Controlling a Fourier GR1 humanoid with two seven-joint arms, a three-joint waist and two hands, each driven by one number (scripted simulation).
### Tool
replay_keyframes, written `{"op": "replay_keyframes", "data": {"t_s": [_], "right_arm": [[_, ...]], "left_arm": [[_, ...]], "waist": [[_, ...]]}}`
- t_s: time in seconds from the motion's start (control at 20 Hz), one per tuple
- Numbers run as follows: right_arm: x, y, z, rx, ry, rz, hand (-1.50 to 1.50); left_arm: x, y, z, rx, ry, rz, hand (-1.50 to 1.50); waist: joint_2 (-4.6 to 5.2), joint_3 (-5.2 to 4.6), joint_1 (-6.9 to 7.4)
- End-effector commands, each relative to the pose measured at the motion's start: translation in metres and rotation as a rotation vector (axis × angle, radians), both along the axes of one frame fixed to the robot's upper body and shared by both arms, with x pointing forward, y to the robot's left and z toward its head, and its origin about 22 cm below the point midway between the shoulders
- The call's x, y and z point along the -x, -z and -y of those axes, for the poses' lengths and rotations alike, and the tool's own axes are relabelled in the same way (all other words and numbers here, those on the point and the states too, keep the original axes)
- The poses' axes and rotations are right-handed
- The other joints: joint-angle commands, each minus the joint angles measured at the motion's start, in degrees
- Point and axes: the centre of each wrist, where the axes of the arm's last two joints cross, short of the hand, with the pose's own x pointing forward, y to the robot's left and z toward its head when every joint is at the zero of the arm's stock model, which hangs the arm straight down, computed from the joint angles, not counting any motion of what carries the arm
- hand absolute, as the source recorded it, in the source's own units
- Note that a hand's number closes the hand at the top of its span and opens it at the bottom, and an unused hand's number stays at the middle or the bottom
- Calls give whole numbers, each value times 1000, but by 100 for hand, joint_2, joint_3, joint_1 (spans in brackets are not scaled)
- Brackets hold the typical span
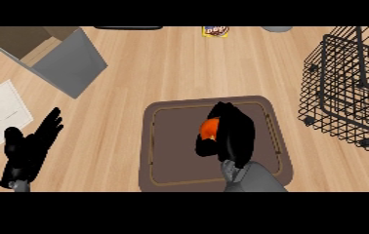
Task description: Pick the squash from the tray and place it in the tiered basket
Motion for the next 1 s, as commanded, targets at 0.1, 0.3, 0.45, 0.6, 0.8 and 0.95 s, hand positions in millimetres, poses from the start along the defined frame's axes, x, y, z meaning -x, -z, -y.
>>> {"op": "replay_keyframes", "data": {"t_s": [0.1,0.3,0.45,0.6,0.8,0.95], "right_arm": [[0,-76,-36,171,175,174,150],[7,-104,-40,191,232,273,150],[12,-138,-29,158,246,309,150],[-3,-156,-4,120,249,323,150],[-19,-185,20,128,278,362,150],[-32,-179,51,126,283,406,150]], "left_arm": [[4,-1,-3,-9,-19,-1,0],[0,-9,-5,-4,-21,-1,0],[3,-17,-10,-22,-5,9,0],[-4,-8,-4,11,-18,13,0],[4,-6,-12,4,-5,14,0],[2,-3,9,-7,-12,19,0]], "waist": [[-32,21,-129],[-3,33,-86],[-5,35,-85],[36,36,-118],[44,37,-78],[53,41,-77]]}}
